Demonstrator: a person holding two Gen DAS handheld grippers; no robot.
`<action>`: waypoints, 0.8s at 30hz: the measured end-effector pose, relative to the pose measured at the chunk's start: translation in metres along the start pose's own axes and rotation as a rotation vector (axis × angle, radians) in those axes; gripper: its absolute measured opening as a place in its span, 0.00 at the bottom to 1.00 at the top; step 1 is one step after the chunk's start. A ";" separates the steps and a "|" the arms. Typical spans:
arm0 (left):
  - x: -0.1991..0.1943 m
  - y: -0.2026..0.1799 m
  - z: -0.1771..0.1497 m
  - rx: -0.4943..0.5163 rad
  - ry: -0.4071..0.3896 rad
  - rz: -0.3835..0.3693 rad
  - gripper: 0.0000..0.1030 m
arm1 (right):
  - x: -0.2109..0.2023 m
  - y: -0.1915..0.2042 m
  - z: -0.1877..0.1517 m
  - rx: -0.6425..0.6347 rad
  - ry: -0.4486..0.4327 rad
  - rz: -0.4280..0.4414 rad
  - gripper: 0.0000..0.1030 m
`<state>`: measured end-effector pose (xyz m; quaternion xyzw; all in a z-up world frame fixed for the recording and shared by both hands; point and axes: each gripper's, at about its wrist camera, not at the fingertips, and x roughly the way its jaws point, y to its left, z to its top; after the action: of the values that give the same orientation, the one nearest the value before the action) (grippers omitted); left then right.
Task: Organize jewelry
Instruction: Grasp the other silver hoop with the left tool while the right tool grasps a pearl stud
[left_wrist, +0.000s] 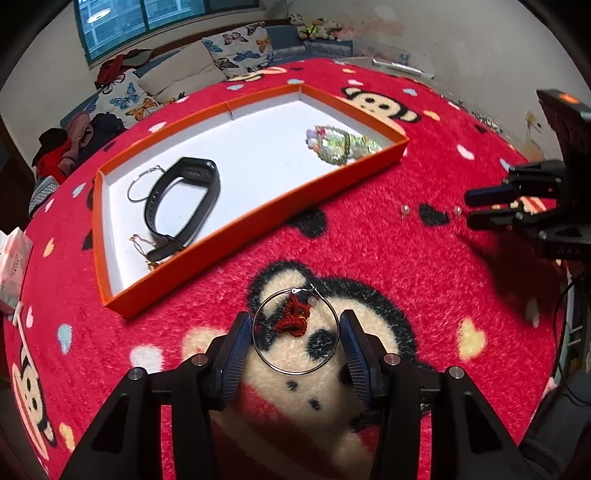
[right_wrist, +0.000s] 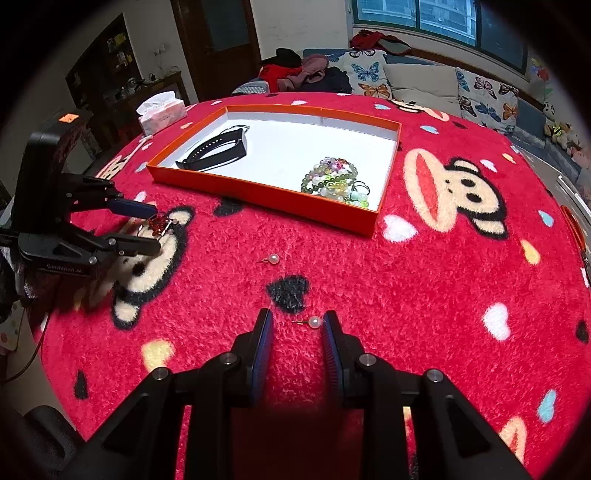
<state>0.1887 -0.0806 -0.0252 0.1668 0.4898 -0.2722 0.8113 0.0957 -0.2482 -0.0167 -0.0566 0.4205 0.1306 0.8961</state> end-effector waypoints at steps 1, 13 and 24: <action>-0.003 0.001 0.000 -0.004 -0.006 0.001 0.51 | 0.000 0.000 0.000 -0.002 0.001 -0.002 0.30; -0.029 0.008 0.004 -0.029 -0.062 0.005 0.51 | 0.003 -0.002 0.000 -0.002 0.011 -0.002 0.30; -0.026 0.012 0.003 -0.039 -0.053 0.007 0.51 | 0.012 0.000 -0.001 -0.018 0.028 -0.012 0.30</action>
<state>0.1884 -0.0659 -0.0008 0.1453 0.4728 -0.2642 0.8280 0.1018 -0.2460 -0.0263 -0.0693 0.4315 0.1281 0.8903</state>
